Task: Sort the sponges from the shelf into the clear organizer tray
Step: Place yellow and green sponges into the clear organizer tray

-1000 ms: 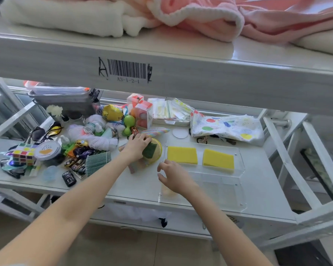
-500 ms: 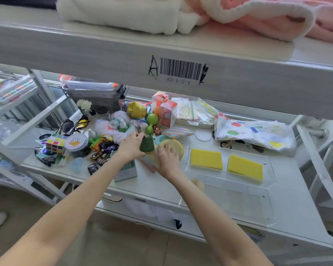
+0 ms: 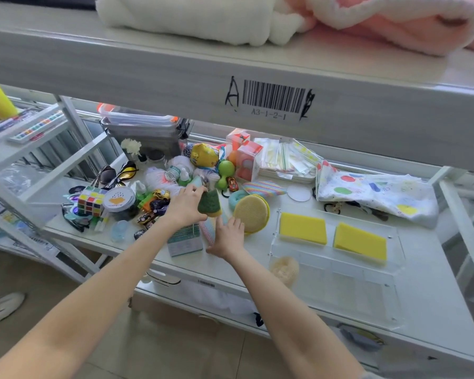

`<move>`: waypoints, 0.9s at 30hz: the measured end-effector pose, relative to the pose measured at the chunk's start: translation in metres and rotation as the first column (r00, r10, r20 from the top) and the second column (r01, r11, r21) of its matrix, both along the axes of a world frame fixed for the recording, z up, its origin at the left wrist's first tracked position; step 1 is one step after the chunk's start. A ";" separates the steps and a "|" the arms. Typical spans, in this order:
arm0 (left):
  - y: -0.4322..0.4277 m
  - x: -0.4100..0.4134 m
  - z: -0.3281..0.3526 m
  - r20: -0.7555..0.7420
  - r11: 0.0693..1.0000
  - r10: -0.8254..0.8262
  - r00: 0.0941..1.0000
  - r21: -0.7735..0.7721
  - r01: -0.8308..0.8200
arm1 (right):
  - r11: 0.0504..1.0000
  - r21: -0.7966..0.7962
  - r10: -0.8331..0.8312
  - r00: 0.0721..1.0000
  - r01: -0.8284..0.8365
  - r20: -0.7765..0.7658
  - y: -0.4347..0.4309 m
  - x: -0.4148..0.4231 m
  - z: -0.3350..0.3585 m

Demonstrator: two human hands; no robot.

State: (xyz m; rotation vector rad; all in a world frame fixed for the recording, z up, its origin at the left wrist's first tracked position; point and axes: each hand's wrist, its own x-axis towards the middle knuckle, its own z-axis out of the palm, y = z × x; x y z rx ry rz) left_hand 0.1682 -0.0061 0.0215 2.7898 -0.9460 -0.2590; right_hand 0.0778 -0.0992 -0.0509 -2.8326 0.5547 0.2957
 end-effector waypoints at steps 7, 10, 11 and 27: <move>-0.011 -0.008 0.007 -0.008 0.999 -0.023 1.000 -0.031 0.023 | 0.989 0.144 -0.015 0.996 0.028 -0.090 -0.012 -0.014 0.012; -0.018 -0.012 0.013 -0.011 0.997 -0.040 0.999 -0.072 0.039 | 0.983 0.182 0.014 0.999 -0.006 -0.041 -0.022 -0.022 0.029; -0.021 -0.012 0.016 -0.006 0.995 -0.046 0.999 -0.093 0.045 | 0.981 0.190 0.030 0.999 -0.026 -0.017 -0.027 -0.024 0.039; -0.113 -0.099 0.047 -0.013 0.932 -0.344 0.939 -0.128 0.339 | 0.968 0.169 -0.178 0.982 0.187 -0.070 -0.238 -0.196 0.132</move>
